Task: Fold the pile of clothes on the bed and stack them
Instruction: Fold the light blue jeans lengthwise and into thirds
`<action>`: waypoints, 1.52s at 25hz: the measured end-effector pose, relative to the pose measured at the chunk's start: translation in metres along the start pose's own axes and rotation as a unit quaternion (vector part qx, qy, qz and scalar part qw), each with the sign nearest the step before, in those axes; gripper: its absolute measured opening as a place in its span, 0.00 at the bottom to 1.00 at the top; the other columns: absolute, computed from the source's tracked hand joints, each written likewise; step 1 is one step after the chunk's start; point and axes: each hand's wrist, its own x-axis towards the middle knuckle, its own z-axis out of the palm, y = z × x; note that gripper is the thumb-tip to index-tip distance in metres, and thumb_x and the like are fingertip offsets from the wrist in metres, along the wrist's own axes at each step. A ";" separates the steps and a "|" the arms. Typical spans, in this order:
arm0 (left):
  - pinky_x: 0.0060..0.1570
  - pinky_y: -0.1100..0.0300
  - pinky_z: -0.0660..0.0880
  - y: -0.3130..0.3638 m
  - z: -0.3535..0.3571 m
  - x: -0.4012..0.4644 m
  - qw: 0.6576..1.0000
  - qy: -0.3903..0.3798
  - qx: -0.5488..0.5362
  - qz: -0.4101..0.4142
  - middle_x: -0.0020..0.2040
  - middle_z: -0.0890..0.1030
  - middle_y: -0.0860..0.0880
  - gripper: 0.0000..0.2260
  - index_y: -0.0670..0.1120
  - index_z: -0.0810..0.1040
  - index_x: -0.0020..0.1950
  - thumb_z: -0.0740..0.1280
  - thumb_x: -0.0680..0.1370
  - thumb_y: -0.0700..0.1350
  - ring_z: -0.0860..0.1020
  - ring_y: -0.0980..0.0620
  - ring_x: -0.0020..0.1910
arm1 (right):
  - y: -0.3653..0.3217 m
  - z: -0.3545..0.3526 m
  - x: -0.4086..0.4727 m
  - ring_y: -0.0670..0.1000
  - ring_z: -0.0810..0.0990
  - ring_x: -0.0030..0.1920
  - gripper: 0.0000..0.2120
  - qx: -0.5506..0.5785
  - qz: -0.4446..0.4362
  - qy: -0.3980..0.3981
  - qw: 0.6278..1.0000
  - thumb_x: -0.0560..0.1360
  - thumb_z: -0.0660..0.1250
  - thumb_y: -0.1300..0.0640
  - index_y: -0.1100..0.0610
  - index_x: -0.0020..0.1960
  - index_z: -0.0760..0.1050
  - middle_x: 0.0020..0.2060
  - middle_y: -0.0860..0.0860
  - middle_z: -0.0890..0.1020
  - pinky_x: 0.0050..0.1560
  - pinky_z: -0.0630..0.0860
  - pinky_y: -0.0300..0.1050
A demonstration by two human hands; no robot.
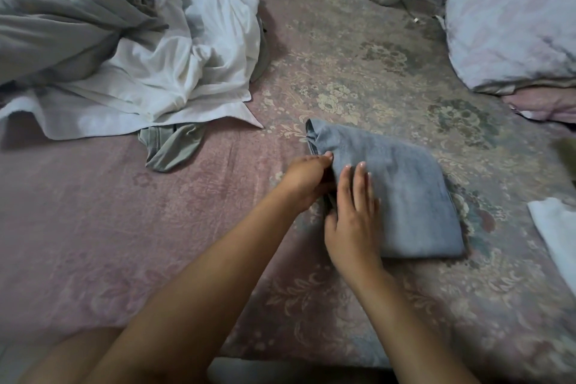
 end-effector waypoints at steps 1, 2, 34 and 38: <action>0.30 0.61 0.76 -0.003 -0.002 0.005 0.998 0.016 0.058 0.009 0.31 0.77 0.46 0.11 0.41 0.75 0.38 0.62 0.80 0.39 0.76 0.52 0.30 | -0.003 0.004 -0.002 0.60 0.61 0.73 0.30 -0.033 -0.007 0.012 0.999 0.72 0.59 0.65 0.63 0.74 0.60 0.74 0.61 0.61 0.64 0.65 0.66; 0.30 0.60 0.74 -0.006 -0.004 0.009 0.989 0.043 0.141 0.032 0.30 0.75 0.47 0.11 0.43 0.74 0.36 0.64 0.79 0.39 0.75 0.51 0.30 | -0.005 0.008 -0.004 0.61 0.65 0.71 0.28 -0.072 -0.012 0.012 0.997 0.71 0.56 0.65 0.64 0.71 0.65 0.72 0.61 0.65 0.60 0.68 0.68; 0.47 0.44 0.80 0.049 0.031 0.053 0.932 0.166 0.319 0.043 0.52 0.78 0.38 0.19 0.37 0.73 0.56 0.66 0.77 0.53 0.79 0.37 0.51 | 0.004 0.010 -0.015 0.65 0.68 0.69 0.26 -0.134 -0.088 -0.069 0.985 0.66 0.61 0.55 0.59 0.63 0.77 0.65 0.56 0.75 0.59 0.62 0.76; 0.37 0.52 0.79 0.051 0.039 0.061 0.916 0.164 0.361 0.055 0.43 0.77 0.40 0.11 0.37 0.74 0.49 0.69 0.76 0.45 0.78 0.44 0.42 | 0.008 0.017 -0.011 0.65 0.72 0.65 0.26 -0.123 -0.083 -0.081 0.986 0.71 0.49 0.61 0.65 0.61 0.77 0.62 0.60 0.78 0.55 0.73 0.67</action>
